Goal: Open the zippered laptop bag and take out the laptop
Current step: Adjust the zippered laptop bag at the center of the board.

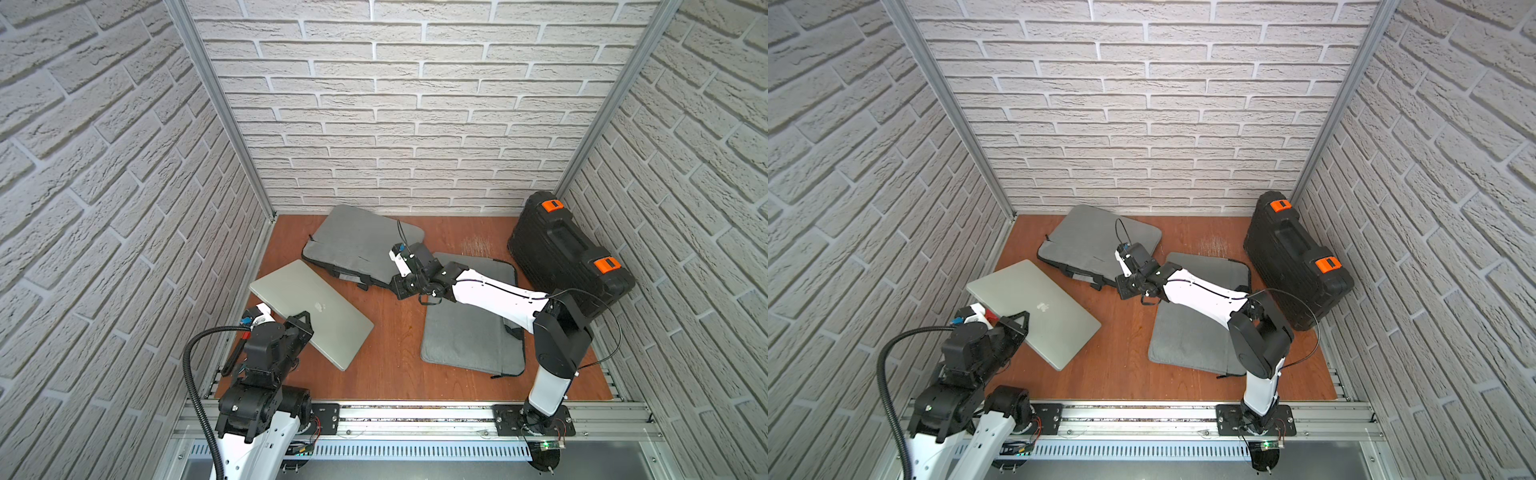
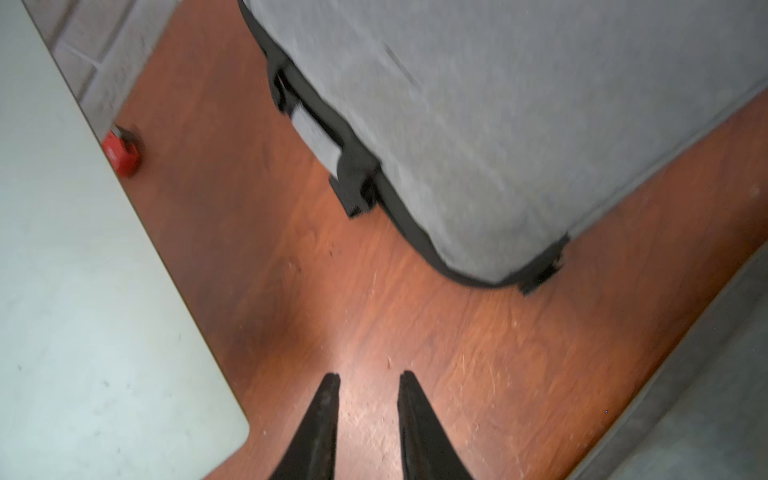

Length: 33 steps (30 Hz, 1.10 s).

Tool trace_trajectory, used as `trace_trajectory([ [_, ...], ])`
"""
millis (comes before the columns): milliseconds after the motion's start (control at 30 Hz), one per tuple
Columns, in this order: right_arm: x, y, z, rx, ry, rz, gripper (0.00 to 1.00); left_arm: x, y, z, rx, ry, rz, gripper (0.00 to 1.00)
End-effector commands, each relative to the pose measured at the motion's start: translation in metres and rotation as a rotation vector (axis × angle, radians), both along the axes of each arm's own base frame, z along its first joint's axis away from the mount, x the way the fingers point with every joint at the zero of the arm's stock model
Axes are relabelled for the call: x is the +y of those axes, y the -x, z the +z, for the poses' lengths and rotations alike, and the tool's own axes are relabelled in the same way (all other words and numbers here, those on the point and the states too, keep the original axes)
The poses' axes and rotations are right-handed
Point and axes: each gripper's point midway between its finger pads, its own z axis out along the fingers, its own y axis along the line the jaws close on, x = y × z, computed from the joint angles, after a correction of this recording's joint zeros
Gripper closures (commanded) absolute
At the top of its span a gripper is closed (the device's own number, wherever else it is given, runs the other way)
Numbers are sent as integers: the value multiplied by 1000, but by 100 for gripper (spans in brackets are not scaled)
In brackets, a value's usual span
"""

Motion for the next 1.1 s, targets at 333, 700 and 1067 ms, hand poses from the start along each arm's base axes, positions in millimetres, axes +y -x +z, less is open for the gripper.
trace_trajectory([
  [333, 20, 0, -66, 127, 68, -20, 82, 13, -27, 28, -234, 66, 121, 100],
  [700, 9, -42, -93, 95, 191, -76, 83, 28, -41, 10, -270, 63, 219, 100],
  [1067, -8, -92, -81, 48, 171, -144, 81, 33, -54, -27, -226, 50, 270, 100],
])
